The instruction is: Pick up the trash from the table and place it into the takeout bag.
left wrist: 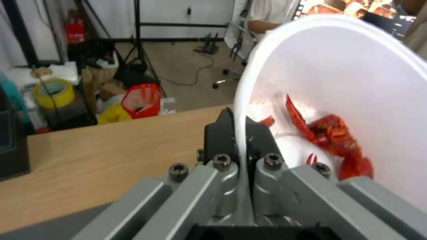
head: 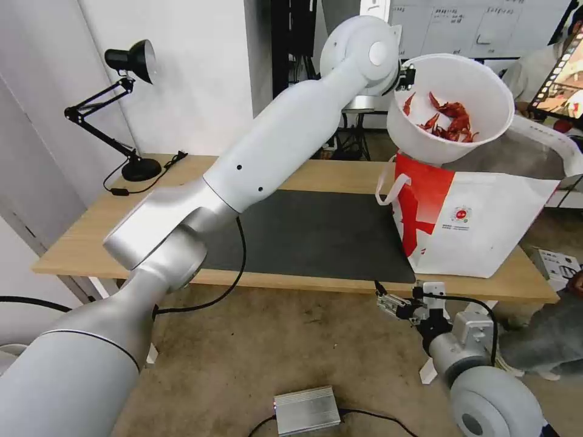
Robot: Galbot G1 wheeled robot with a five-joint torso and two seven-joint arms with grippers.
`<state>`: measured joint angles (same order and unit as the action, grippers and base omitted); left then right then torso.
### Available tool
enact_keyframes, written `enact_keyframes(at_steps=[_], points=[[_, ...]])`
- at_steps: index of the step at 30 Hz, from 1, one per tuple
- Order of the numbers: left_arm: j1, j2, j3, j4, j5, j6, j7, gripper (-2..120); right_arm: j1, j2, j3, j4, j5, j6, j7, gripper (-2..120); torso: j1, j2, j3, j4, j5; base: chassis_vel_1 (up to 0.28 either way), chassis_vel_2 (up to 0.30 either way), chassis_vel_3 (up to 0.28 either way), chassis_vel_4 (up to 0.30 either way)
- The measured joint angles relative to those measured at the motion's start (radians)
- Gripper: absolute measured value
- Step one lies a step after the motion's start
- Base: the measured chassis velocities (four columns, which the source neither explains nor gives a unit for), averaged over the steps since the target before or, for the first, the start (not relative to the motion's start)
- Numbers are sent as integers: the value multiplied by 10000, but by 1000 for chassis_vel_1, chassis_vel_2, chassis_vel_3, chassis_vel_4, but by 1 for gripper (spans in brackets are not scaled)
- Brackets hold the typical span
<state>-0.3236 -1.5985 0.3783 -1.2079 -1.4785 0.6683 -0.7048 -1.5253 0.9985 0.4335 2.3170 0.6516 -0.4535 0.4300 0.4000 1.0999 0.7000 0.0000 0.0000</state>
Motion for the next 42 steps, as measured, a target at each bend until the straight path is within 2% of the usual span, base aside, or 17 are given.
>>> enact_keyframes(at_steps=[1,4,7,18,37,42], points=[[0,0,0,0,0,0,0,0,0,0,0,0,0,0,0,100,0,0,0,0,0,0,0,0,0],[41,3,281,115,314,-153,510,0,-1,0,0,0,0,0,0,100,1,-1,1,1,0,0,0,0,0],[35,3,472,107,396,-129,567,0,0,0,0,0,0,0,0,100,0,0,1,1,0,0,0,0,0],[-241,7,1070,291,738,658,-45,0,-1,0,0,0,0,0,0,100,0,0,0,0,0,0,0,0,0],[-373,12,1810,139,1415,688,-16,0,0,0,0,0,0,0,0,100,0,1,0,0,0,0,0,0,0],[-339,20,2006,83,1872,689,111,0,0,0,0,0,0,0,0,100,0,1,0,0,0,0,0,0,0]])
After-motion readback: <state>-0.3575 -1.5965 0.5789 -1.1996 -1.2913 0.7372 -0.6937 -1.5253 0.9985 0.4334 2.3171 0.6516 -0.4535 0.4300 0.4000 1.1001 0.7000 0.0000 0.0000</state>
